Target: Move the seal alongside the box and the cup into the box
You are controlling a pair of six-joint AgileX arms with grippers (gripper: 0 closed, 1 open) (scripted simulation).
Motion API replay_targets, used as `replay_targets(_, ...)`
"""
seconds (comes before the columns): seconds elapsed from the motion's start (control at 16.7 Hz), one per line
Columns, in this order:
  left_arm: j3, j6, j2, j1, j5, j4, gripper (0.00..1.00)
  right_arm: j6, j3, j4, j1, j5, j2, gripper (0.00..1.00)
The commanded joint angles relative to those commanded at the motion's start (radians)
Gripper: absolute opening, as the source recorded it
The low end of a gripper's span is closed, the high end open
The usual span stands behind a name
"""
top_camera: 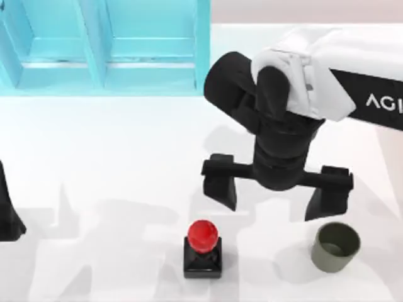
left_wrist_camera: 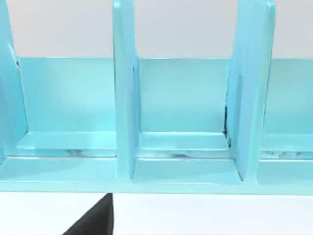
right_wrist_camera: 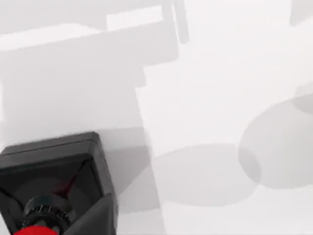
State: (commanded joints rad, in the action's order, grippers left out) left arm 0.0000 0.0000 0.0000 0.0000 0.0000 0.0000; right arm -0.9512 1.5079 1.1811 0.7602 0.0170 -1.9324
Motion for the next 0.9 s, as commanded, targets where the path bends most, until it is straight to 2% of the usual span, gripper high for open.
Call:
replay_targets(0.42,0.000,0.000,0.000,0.000,0.000,0.000,1.00,-0.020,0.303,0.136,0.177,-0.014,-0.142,1.00)
replay_targets(0.9,0.000,0.000,0.000,0.000,0.000,0.000,1.00,-0.017,0.322,0.139,0.187,-0.015,-0.145,1.00)
